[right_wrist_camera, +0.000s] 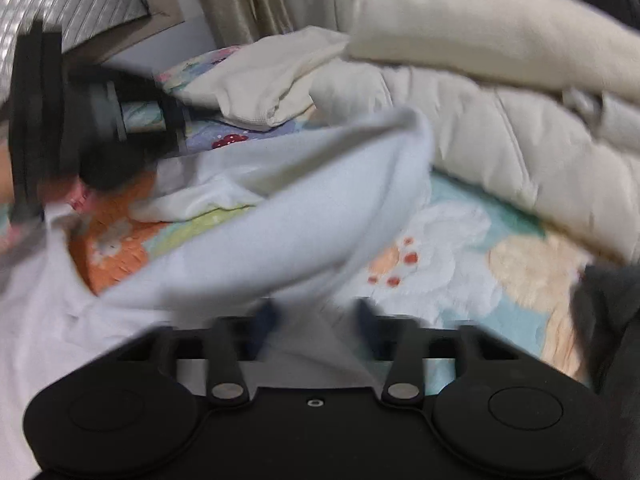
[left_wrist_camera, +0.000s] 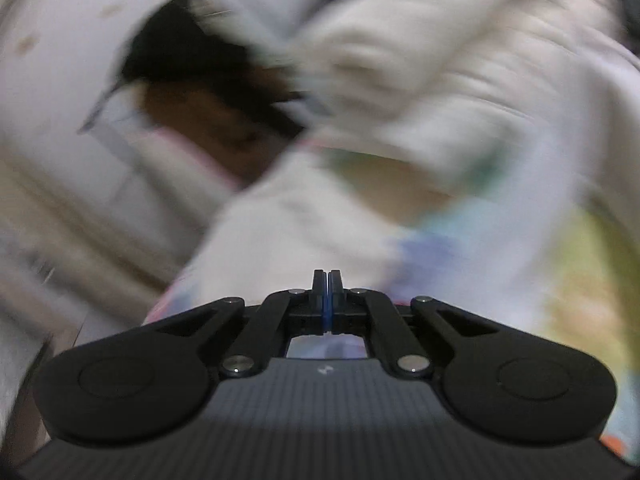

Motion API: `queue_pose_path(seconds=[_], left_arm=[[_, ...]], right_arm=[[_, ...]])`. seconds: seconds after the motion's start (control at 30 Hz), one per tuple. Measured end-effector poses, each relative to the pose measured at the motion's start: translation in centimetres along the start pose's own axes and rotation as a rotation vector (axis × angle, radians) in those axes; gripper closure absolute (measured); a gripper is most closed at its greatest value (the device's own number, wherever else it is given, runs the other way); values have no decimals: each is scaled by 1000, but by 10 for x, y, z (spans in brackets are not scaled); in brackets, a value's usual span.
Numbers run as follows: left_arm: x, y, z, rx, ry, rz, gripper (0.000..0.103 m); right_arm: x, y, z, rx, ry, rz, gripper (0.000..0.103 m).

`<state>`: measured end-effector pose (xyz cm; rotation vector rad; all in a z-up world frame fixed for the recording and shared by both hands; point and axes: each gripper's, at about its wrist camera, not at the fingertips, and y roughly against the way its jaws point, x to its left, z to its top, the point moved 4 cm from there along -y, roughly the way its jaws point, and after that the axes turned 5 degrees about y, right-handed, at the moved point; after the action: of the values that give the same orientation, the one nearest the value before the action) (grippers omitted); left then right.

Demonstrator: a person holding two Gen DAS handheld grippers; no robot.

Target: Fold clothes

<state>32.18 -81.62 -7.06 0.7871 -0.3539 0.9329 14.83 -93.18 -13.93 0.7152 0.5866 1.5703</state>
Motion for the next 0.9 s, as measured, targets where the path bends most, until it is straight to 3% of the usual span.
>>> queue_pose_path(seconds=[0.07, 0.13, 0.23, 0.3, 0.33, 0.37, 0.43, 0.5, 0.63, 0.73, 0.8, 0.83, 0.87, 0.9], left_arm=[[39, 0, 10, -14, 122, 51, 103], [63, 3, 16, -17, 202, -34, 103], [61, 13, 16, -1, 218, -154, 96], [41, 16, 11, 25, 161, -224, 75], [28, 17, 7, 25, 129, -255, 56], [15, 21, 4, 7, 100, -280, 49], [-11, 25, 1, -14, 35, -337, 48], [-33, 21, -1, 13, -14, -360, 41], [-71, 9, -6, 75, -121, -364, 20], [-88, -2, -15, 84, -195, -311, 9], [-85, -8, -14, 108, -152, -343, 55], [-80, -11, -12, 137, -110, -358, 95], [-76, -15, -10, 165, -67, -373, 94], [-71, -14, -6, 126, -81, -317, 94]], right_arm=[[-1, 3, 4, -25, 6, -40, 102], [-9, 10, 10, -69, -3, -114, 102], [-33, 22, 21, -111, -55, -244, 102], [-48, 24, 25, -97, -66, -334, 102], [-56, 24, 25, -86, -87, -358, 102], [-63, 24, 25, -75, -108, -383, 102], [-76, 21, 21, -48, -165, -400, 102], [-81, 16, 13, -21, -204, -391, 102], [-82, 16, 5, -35, -221, -360, 102], [-92, 26, 1, -84, -288, -306, 102], [-90, 34, -1, -148, -292, -260, 102], [-90, 38, -1, -173, -286, -243, 102], [-90, 42, 0, -192, -282, -233, 102], [-89, 46, 1, -211, -278, -224, 102]])
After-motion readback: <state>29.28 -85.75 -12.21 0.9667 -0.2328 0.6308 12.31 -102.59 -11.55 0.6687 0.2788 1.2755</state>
